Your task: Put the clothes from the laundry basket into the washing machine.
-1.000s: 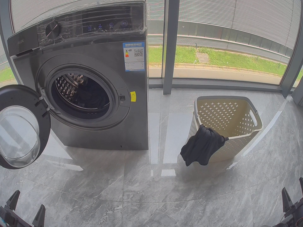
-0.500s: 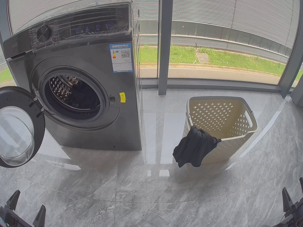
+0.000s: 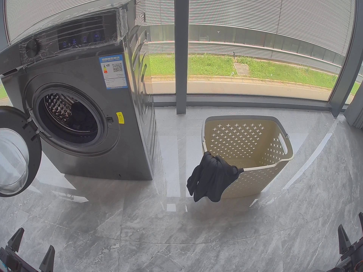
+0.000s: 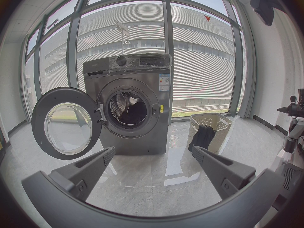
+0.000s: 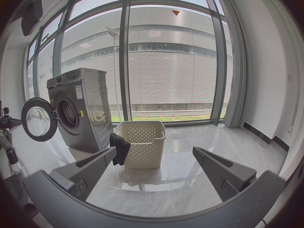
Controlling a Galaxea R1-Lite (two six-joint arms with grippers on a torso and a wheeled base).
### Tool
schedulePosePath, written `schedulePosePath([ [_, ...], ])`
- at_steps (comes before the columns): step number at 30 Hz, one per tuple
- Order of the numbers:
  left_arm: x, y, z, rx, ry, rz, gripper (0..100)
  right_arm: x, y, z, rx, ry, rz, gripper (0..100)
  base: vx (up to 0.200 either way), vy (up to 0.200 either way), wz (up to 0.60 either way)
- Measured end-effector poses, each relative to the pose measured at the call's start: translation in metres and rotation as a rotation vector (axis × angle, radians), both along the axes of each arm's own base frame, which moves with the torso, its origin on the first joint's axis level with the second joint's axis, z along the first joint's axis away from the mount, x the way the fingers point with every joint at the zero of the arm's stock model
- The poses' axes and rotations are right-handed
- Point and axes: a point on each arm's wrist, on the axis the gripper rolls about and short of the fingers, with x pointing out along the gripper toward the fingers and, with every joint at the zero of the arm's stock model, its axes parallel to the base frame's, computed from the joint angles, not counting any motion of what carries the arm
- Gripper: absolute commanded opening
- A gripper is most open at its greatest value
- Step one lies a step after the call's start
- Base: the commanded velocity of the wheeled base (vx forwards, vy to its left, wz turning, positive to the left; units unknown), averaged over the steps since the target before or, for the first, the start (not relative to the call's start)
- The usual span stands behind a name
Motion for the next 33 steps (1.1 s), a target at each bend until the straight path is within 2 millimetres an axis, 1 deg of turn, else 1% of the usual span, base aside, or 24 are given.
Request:
schedulePosePath([
  [2, 0.0, 0.0, 0.0, 0.001, 0.0, 0.0, 100, 0.0, 0.0, 0.0, 0.0, 0.0, 0.0, 100, 0.0, 0.0, 0.0],
  [17, 0.0, 0.0001, 0.0, -0.01, 0.001, 0.002, 100, 0.0, 0.0001, 0.0, -0.001, 0.0, -0.002, 100, 0.2, 0.0, 0.0],
  [23, 0.0, 0.0, 0.0, -0.003, 0.0, 0.002, 100, 0.0, 0.0001, 0.0, -0.001, 0.0, -0.001, 100, 0.0, 0.0, 0.0],
  [29, 0.0, 0.0, 0.0, -0.003, 0.001, 0.0, 100, 0.0, 0.0001, -0.0001, -0.001, 0.001, -0.001, 100, 0.0, -0.2, 0.0],
  [33, 0.0, 0.0001, 0.0, -0.007, 0.0, 0.001, 100, 0.0, 0.0001, -0.0001, 0.0, 0.001, -0.002, 100, 0.0, 0.0, 0.0],
])
